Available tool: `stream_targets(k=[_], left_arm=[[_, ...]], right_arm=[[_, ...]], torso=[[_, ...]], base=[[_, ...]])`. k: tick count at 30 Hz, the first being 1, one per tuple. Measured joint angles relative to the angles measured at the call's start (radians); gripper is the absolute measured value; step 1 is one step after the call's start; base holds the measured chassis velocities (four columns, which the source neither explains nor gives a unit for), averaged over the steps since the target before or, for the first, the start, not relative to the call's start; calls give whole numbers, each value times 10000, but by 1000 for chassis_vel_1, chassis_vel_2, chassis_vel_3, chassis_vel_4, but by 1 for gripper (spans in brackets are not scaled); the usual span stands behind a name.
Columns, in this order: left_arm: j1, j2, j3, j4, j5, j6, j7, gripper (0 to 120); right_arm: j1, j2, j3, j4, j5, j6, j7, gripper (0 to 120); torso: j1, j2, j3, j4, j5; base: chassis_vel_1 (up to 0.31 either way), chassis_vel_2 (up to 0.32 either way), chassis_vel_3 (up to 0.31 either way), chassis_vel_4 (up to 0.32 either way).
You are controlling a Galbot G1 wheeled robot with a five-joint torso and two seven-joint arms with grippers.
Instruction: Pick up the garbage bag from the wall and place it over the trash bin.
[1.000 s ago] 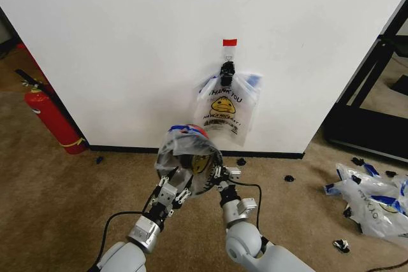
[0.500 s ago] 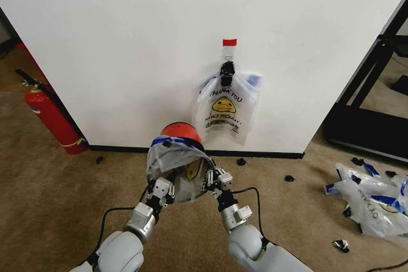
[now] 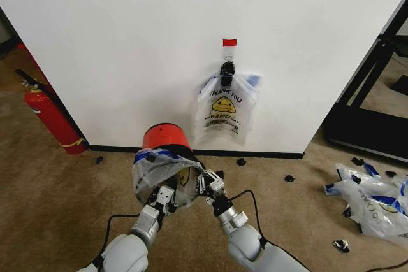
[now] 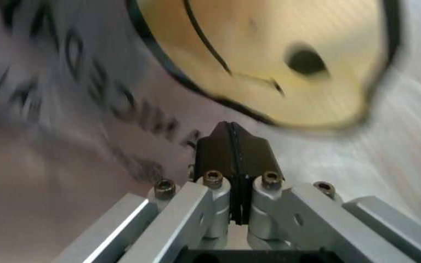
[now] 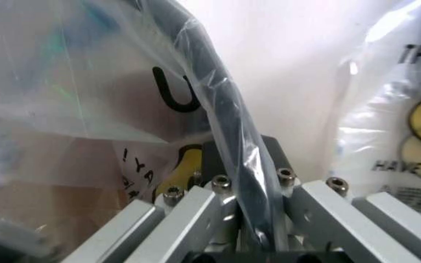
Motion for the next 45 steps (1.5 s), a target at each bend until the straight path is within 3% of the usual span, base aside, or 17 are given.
stream_targets(k=[15,24,33,38,45], left_arm=[[-1110,-211,76,1199,-164,-333,-921,0],[-1471,-438,174,1090,-481,-955,-962,0],[-1351,-600,377,818,-497,-995,-792,0],[-1917,-1195,551,1996,-311,-1261,-710,0],[-2221,-1239,465,2478,-80,-1228,-857,0]], right_arm=[[-326,-244,15,165,320,88,-594,0],[-365,-251,-178,94,864,29,-840,0],[-367,-174,-332,1,1098,22,-850,0],[-457,-68,-420,107,1163,35,-835,0],[-609,-170,-330,214,1043,130,-979,0]], torso=[[0,0,0,0,0],[0,0,0,-1,1],[0,0,0,1,2],[0,0,0,-1,1],[0,0,0,-1,0]], base=[[0,0,0,0],[0,0,0,0],[0,0,0,0],[0,0,0,0],[0,0,0,0]])
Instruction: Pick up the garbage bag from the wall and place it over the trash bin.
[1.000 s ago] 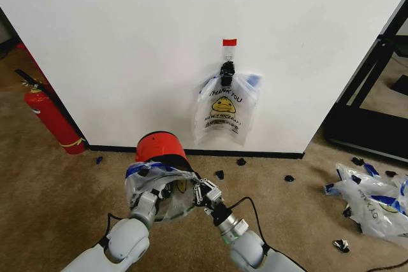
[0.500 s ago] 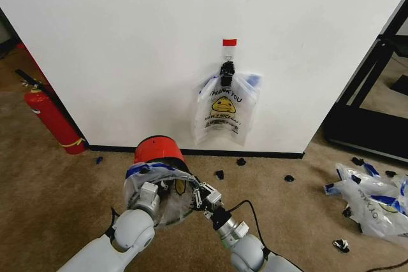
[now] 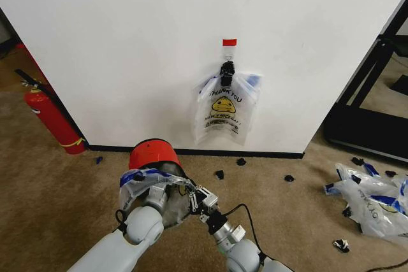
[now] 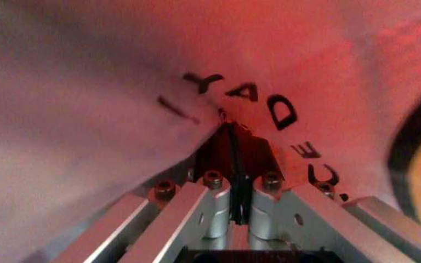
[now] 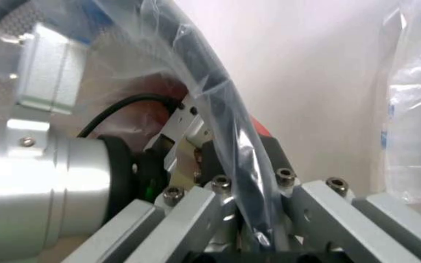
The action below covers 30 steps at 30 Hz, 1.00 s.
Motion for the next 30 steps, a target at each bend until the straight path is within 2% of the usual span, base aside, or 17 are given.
stream_targets(k=[12,22,26,27,30], left_arm=[[491,445,-352,-437,-15,227,-6,0],[1614,802,-368,-1629,271,66,672,0],[1939,938,-391,-1860,585,56,831,10],[2063,976,-427,-1965,694,42,863,16],[2284,1080,-531,-2273,785,33,880,27]], right_arm=[[-45,-89,165,206,-22,-5,-34,0],[-98,-12,153,352,710,-366,799,0],[-78,-6,150,486,1250,-548,1103,0],[-70,-10,151,542,1473,-610,1193,0],[-62,-57,273,566,1609,-643,1227,0]], torso=[[0,0,0,1,1],[0,0,0,1,1],[0,0,0,2,1],[0,0,0,2,1],[0,0,0,2,1]], base=[[0,0,0,0],[0,0,0,0],[0,0,0,0],[0,0,0,0],[0,0,0,0]])
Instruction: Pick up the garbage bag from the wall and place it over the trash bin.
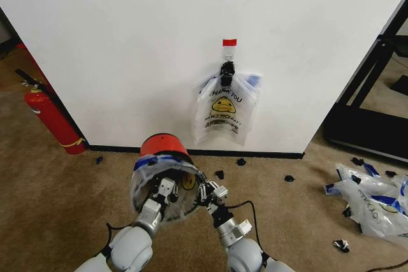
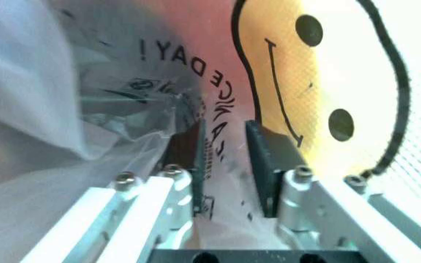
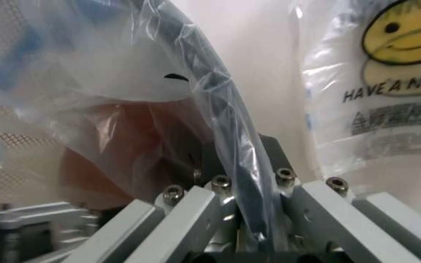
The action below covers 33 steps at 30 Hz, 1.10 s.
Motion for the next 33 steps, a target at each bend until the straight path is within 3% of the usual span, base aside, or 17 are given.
stream_targets(k=[10,14,15,16,19,21,24,33], left_arm=[[905,349,-561,-1394,49,-220,250,61],[1533,485,-892,-2308,176,-278,322,78],[1696,501,-979,-2491,220,-289,304,81],[1806,506,-1022,-2669,268,-318,322,86],[2172,537,-1170,-3160,414,-353,391,95],[2421,545,-1249,-3444,524,-360,428,99],[2601,541,-1309,-3578,656,-366,447,100],[2903,528,-1618,-3423,800,-393,391,100]], right_arm=[[-335,-412,518,793,698,-662,820,0],[-613,-631,989,1273,2559,-1185,1241,0],[-659,-684,1149,1438,3201,-1334,1337,0],[-714,-682,1193,1563,3589,-1439,1374,0],[-821,-665,1342,1683,4431,-1726,1505,0],[-828,-643,1460,1669,4480,-1725,1539,0],[-845,-574,1358,1617,4291,-1728,1478,0],[-866,-413,1244,1626,4179,-1654,1627,0]], torso=[[0,0,0,-1,0],[0,0,0,5,15],[0,1,-1,-10,-12],[-1,1,-2,-10,-13],[0,0,1,1,23],[0,1,-1,2,-12],[0,0,0,0,7],[-1,1,0,1,-2]], base=[[0,0,0,0],[0,0,0,0],[0,0,0,0],[0,0,0,0],[0,0,0,0],[0,0,0,0],[0,0,0,0],[0,0,0,0]])
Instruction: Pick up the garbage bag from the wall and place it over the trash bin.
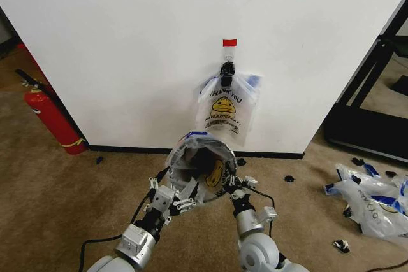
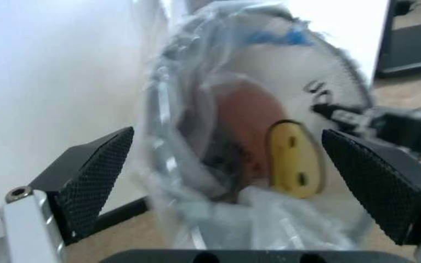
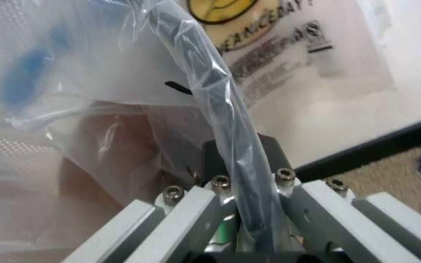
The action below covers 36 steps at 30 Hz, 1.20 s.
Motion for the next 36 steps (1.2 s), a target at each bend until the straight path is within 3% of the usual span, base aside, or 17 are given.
stream_targets(k=[6,11,20,23,25,26,27,31,36], left_arm=[[-389,-26,-768,412,-493,-46,-163,100],[-535,-198,-1524,990,-1135,-85,-481,100],[-412,-446,-1311,1355,-1045,-101,-572,100],[-346,-493,-1233,1294,-1534,-118,-362,100],[-141,-538,-1094,1363,-2131,-626,281,100],[-9,-620,-1013,1650,-2150,-1249,926,100],[-9,-620,-1013,1650,-2150,-1249,926,100],[80,-1094,-899,2629,-622,-2836,2129,100],[54,-1262,-857,2878,73,-2948,2073,100]], right_arm=[[-327,224,417,884,1635,-1145,1384,0],[-691,780,1275,1678,3186,-2906,2776,0],[-170,1112,1408,1592,3373,-3857,3948,0],[-30,1113,1388,1840,3424,-4039,4371,0],[7,1142,1513,2263,3764,-4184,4807,0],[7,1198,1677,2620,4141,-4358,5035,0],[7,1198,1677,2620,4141,-4358,5035,0],[-119,1447,2228,3272,4784,-4547,5284,0],[-328,1497,2625,3487,5013,-4538,5260,0]], torso=[[0,0,0,-1,-1],[1,0,0,-2,1],[1,-1,1,0,0],[1,0,1,0,3],[1,-1,1,-1,4],[1,0,0,-2,4],[1,0,0,-2,4],[1,0,0,1,1],[1,0,0,-2,3]], base=[[0,0,0,0],[0,0,0,0],[0,0,0,0],[0,0,0,0],[0,0,0,0],[0,0,0,0],[0,0,0,0],[0,0,0,0],[0,0,0,0]])
